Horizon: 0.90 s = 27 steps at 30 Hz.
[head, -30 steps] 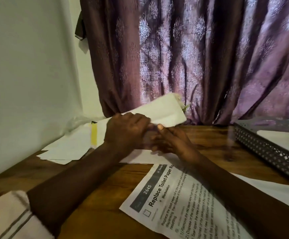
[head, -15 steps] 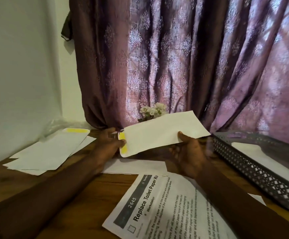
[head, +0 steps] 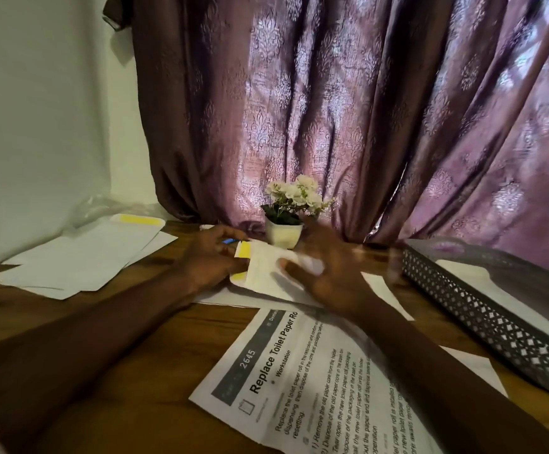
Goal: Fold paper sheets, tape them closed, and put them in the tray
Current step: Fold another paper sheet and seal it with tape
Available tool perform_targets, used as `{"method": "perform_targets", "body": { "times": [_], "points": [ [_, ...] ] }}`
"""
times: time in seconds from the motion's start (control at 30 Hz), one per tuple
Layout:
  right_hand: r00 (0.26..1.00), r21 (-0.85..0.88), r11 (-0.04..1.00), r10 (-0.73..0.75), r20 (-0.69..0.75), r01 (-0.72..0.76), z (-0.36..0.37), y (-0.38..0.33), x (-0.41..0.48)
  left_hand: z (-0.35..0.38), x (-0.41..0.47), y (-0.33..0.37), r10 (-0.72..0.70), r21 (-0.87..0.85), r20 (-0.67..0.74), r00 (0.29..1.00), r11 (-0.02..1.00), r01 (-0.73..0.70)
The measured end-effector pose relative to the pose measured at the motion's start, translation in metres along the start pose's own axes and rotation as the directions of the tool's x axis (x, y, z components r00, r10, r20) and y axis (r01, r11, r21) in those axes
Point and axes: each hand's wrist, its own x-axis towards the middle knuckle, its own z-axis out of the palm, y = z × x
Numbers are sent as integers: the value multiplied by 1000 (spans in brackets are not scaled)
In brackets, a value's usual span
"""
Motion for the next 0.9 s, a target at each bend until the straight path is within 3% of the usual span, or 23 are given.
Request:
{"method": "perform_targets", "body": {
  "times": [0.07, 0.13, 0.2, 0.27, 0.4, 0.47, 0.53, 0.6, 0.7, 0.9],
  "points": [
    [946, -131, 990, 2, 323, 43, 6, -8, -5, -1, -2, 2, 6, -50, 70, 998, 999, -3],
    [906, -200, 977, 13, 423, 80, 9, -4, -4, -3, -2, 1, 28, -40, 100, 995, 999, -24],
    [915, -179, 983, 32, 402, 44, 9, 0, -1, -6, -1, 2, 36, 9, 99, 994, 999, -37],
    [922, -158, 987, 47, 384, 16, 10, 1, 1, -6, -4, 2, 99, 171, 89, 991, 979, -114],
    [940, -202, 978, 25, 340, 48, 11, 5, 0, -3, -11, 5, 365, 632, 117, 924, 690, -353],
    [947, -247, 966, 10, 320, 74, 12, 6, 2, -1, -10, 8, 453, 698, 77, 888, 612, -372],
    [949, -263, 959, -17, 315, 105, 14, 6, 4, -1, -8, 8, 428, 617, 104, 898, 680, -395],
    [949, -257, 957, -50, 312, 135, 16, 5, 4, -1, -8, 5, 307, 506, 224, 925, 774, -379],
    [941, -238, 964, -33, 338, 120, 18, 6, 4, -4, -9, -1, 214, 412, 416, 884, 823, -392],
    [918, -134, 987, -29, 396, 89, 21, 13, 8, -6, -10, -2, 200, 287, 496, 845, 881, -377]
  ]
}}
